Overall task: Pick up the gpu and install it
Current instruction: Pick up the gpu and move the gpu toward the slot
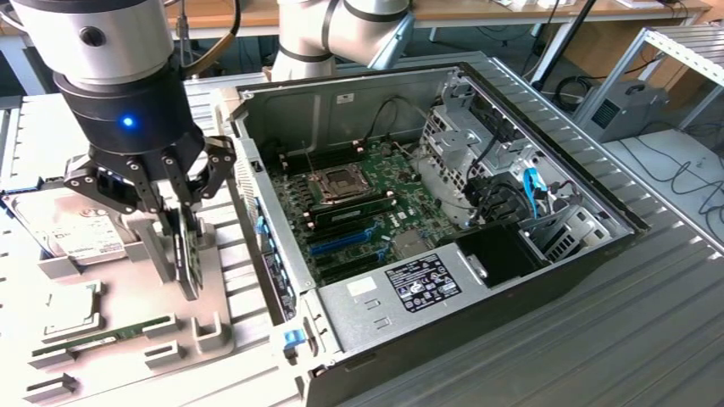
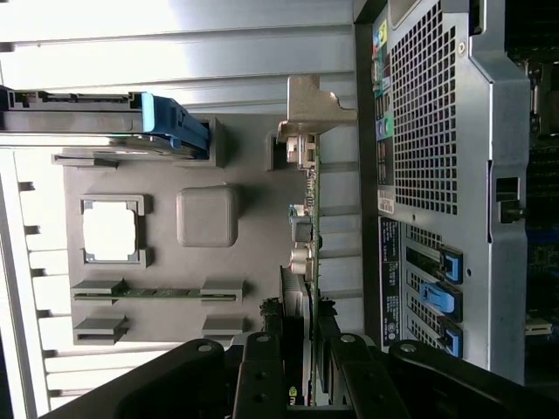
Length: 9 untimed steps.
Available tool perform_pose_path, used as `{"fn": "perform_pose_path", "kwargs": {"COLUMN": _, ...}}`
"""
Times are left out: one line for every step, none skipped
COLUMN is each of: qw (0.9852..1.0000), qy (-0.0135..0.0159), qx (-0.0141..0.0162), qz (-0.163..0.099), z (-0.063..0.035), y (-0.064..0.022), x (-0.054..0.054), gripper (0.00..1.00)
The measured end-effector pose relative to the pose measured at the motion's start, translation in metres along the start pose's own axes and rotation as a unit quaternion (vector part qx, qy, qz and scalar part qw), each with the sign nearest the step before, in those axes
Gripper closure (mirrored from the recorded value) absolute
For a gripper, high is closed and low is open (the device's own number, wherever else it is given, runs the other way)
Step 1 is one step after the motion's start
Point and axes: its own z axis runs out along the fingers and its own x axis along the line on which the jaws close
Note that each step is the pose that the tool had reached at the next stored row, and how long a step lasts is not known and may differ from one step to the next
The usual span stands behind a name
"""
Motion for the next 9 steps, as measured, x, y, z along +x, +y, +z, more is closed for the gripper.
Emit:
{"fn": "perform_pose_path", "kwargs": {"qw": 1.0000, "qy": 0.0000, "qx": 0.0000, "qz": 0.000, "z": -0.0002, "y": 0.0000, "x": 0.0000, "gripper": 0.74}}
{"fn": "perform_pose_path", "kwargs": {"qw": 1.0000, "qy": 0.0000, "qx": 0.0000, "qz": 0.000, "z": -0.0004, "y": 0.0000, "x": 0.0000, "gripper": 0.74}}
{"fn": "perform_pose_path", "kwargs": {"qw": 1.0000, "qy": 0.0000, "qx": 0.0000, "qz": 0.000, "z": -0.0006, "y": 0.0000, "x": 0.0000, "gripper": 0.74}}
{"fn": "perform_pose_path", "kwargs": {"qw": 1.0000, "qy": 0.0000, "qx": 0.0000, "qz": 0.000, "z": -0.0008, "y": 0.0000, "x": 0.0000, "gripper": 0.74}}
{"fn": "perform_pose_path", "kwargs": {"qw": 1.0000, "qy": 0.0000, "qx": 0.0000, "qz": 0.000, "z": -0.0011, "y": 0.0000, "x": 0.0000, "gripper": 0.74}}
{"fn": "perform_pose_path", "kwargs": {"qw": 1.0000, "qy": 0.0000, "qx": 0.0000, "qz": 0.000, "z": -0.0013, "y": -0.0001, "x": -0.0001, "gripper": 0.74}}
{"fn": "perform_pose_path", "kwargs": {"qw": 1.0000, "qy": 0.0000, "qx": 0.0000, "qz": 0.000, "z": -0.0015, "y": -0.0001, "x": -0.0001, "gripper": 0.74}}
{"fn": "perform_pose_path", "kwargs": {"qw": 1.0000, "qy": -0.0001, "qx": -0.0001, "qz": 0.000, "z": -0.0016, "y": -0.0001, "x": -0.0001, "gripper": 0.74}}
{"fn": "perform_pose_path", "kwargs": {"qw": 1.0000, "qy": 0.0000, "qx": 0.0000, "qz": 0.000, "z": -0.0017, "y": -0.0001, "x": -0.0001, "gripper": 0.74}}
